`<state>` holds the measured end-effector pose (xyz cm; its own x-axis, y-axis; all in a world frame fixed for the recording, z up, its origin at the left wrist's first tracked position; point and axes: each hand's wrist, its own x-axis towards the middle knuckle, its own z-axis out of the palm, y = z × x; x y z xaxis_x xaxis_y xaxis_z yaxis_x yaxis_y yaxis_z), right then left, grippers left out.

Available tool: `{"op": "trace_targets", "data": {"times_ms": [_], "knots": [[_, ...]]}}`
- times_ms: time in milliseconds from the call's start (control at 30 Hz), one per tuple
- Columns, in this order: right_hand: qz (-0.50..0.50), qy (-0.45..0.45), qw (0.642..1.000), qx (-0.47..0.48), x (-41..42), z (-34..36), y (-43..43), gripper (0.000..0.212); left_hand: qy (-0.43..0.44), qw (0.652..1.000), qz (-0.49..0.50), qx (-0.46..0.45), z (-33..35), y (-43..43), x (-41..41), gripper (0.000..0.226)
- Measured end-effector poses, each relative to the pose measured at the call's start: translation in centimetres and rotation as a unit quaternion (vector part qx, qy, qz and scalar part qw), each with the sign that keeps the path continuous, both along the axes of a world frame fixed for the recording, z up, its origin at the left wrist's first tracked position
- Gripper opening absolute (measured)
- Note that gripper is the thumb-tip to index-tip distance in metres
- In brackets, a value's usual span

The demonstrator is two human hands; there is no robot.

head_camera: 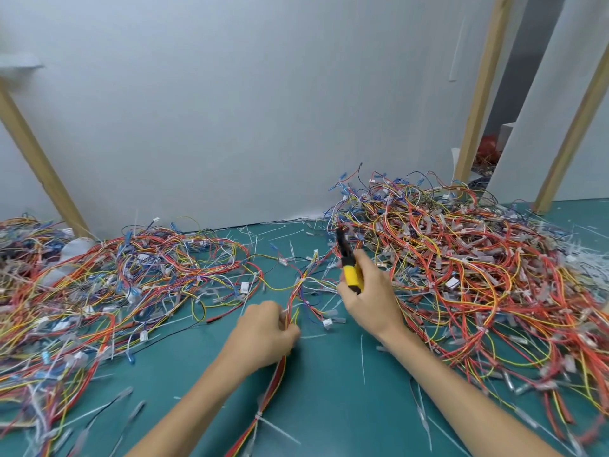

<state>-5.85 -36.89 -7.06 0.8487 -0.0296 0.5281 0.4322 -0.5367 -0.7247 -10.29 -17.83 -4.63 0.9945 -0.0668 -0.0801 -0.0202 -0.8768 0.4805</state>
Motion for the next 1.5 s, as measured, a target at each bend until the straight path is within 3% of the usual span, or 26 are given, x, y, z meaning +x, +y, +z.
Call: {"op": "trace_targets", "data": {"times_ms": [133, 200, 367, 500, 567, 667, 733, 800, 900, 967, 1033, 1100, 1200, 1300, 1367, 1433, 1500], "knots": [[0.073, 0.07, 0.993, -0.068, -0.5, -0.4, 1.5, 0.029, -0.031, 0.967, 0.033, -0.251, 0.8, -0.1, -0.4, 0.017], [0.099, 0.083, 0.989, -0.065, -0.8, -0.4, 2.1, 0.033, -0.039, 0.944, 0.037, -0.325, 1.3, -0.2, -0.6, 0.012], [0.063, 0.094, 0.992, 0.062, -1.1, -0.1, 2.6, 0.03, -0.045, 0.925, -0.016, -0.376, 2.1, -0.6, -1.4, 0.01], [0.107, 0.165, 0.962, 0.189, -0.9, 0.7, 2.2, 0.033, -0.087, 0.924, -0.046, -0.369, 2.8, -0.3, -1.3, 0.012], [0.186, 0.232, 0.906, 0.3, -0.7, 1.1, 1.5, 0.036, -0.141, 0.932, -0.032, -0.332, 3.5, 0.0, -0.7, 0.015], [0.304, 0.335, 0.757, 0.473, -0.6, 1.6, 0.3, 0.031, -0.234, 0.943, -0.014, -0.236, 5.6, 0.3, 0.9, 0.021], [0.351, 0.362, 0.683, 0.53, -0.6, 1.7, -0.3, 0.028, -0.282, 0.938, -0.024, -0.201, 7.7, 0.0, 1.8, 0.025], [0.409, 0.353, 0.626, 0.563, -0.6, 2.0, -0.7, 0.033, -0.322, 0.925, -0.065, -0.189, 9.8, -0.7, 2.7, 0.026], [0.466, 0.323, 0.586, 0.578, -0.5, 2.5, -1.1, 0.03, -0.32, 0.905, -0.116, -0.254, 11.2, -2.3, 4.5, 0.03], [0.47, 0.315, 0.58, 0.586, -0.3, 2.7, -1.4, 0.029, -0.287, 0.889, -0.097, -0.344, 10.2, -3.5, 5.5, 0.031], [0.456, 0.315, 0.586, 0.591, -0.1, 2.4, -1.8, 0.031, -0.275, 0.888, -0.02, -0.368, 7.1, -4.0, 6.2, 0.027], [0.43, 0.322, 0.596, 0.596, 0.1, 2.0, -1.9, 0.04, -0.267, 0.91, 0.062, -0.311, 3.1, -3.5, 6.0, 0.014], [0.391, 0.337, 0.619, 0.592, 0.4, 1.4, -1.8, 0.051, -0.311, 0.919, 0.084, -0.228, -1.0, -2.4, 5.0, 0.011], [0.372, 0.359, 0.647, 0.561, 0.5, 1.2, -1.5, 0.041, -0.503, 0.864, 0.029, -0.013, -1.2, -1.4, 4.3, 0.014], [0.365, 0.369, 0.667, 0.535, 0.5, 1.0, -1.2, 0.03, -0.554, 0.828, -0.069, 0.041, -1.0, -1.6, 3.3, 0.023], [0.356, 0.374, 0.686, 0.513, 0.4, 0.7, -0.9, 0.025, -0.489, 0.863, -0.116, -0.043, -1.0, -2.6, 1.6, 0.008], [0.35, 0.37, 0.711, 0.485, 0.4, 0.5, -0.6, 0.024, -0.367, 0.911, -0.082, -0.166, -0.9, -3.5, 0.1, 0.014]]}}
